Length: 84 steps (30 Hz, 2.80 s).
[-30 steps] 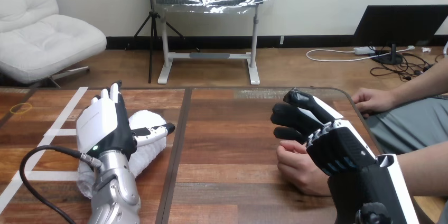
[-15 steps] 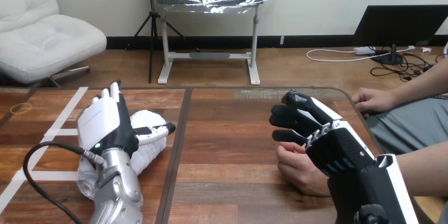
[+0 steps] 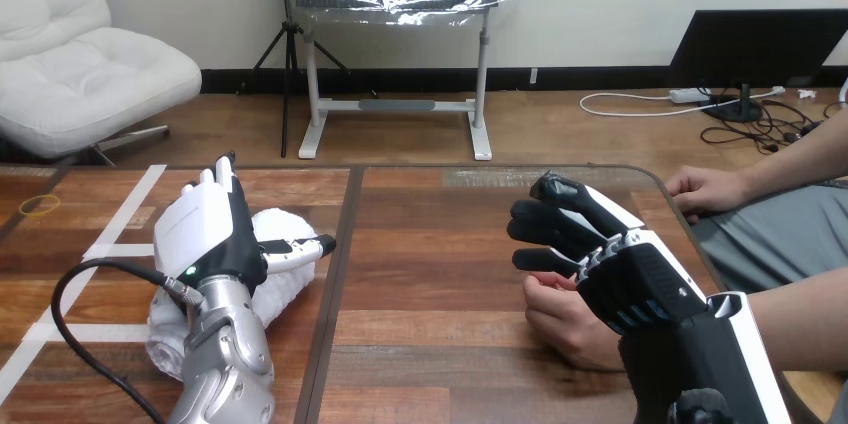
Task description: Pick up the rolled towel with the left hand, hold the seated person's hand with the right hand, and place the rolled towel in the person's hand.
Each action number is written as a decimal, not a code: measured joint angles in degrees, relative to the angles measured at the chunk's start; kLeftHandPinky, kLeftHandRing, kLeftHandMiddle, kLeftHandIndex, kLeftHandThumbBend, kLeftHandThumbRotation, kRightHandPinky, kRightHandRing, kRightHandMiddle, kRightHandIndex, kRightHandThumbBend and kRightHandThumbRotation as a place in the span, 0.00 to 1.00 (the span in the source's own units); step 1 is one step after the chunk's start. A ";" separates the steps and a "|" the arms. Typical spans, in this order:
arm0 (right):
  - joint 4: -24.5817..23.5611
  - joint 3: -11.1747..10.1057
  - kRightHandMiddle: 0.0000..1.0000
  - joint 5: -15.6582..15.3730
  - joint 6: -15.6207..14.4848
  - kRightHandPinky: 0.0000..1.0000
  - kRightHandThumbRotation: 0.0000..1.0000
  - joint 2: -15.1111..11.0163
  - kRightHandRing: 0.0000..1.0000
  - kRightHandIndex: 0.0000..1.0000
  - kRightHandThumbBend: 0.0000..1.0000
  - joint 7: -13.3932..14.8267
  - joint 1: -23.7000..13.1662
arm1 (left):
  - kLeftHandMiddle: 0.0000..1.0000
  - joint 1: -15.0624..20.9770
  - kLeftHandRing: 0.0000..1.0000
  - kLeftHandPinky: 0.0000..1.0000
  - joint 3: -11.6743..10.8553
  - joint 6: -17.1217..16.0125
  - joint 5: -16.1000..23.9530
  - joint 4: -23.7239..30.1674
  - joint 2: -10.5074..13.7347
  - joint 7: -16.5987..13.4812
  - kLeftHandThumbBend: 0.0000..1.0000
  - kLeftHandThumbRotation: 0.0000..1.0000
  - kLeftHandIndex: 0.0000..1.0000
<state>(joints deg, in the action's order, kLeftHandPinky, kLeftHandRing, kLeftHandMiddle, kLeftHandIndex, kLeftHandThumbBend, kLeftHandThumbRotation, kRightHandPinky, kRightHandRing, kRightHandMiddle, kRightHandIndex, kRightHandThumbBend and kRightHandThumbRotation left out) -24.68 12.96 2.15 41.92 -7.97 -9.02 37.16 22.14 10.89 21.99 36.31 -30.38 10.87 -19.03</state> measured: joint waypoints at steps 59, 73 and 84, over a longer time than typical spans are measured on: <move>-1.37 -0.57 0.80 -0.04 -0.07 0.71 1.00 -0.46 0.78 0.83 0.91 0.09 -0.60 | 0.26 14.28 0.15 0.07 10.93 23.71 2.78 -3.59 -0.13 23.98 0.73 0.02 0.64; -2.06 -0.66 0.80 0.37 -0.90 0.73 1.00 -0.76 0.78 0.83 0.90 0.09 -0.59 | 0.26 12.70 0.16 0.08 10.90 23.11 2.79 -2.29 -0.26 20.84 0.70 0.00 0.57; -2.06 -1.20 0.80 1.51 -1.09 0.76 1.00 -1.08 0.80 0.83 0.89 0.08 -0.59 | 0.30 9.67 0.20 0.11 10.69 20.94 2.79 0.58 -0.18 17.79 0.71 0.00 0.46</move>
<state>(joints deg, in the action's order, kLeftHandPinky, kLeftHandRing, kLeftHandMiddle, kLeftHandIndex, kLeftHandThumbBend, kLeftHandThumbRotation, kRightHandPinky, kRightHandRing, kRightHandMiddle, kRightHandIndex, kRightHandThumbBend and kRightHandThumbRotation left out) -26.74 11.76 3.66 40.83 -9.05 -8.95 36.56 31.80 21.58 42.93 39.10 -29.80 10.69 -1.25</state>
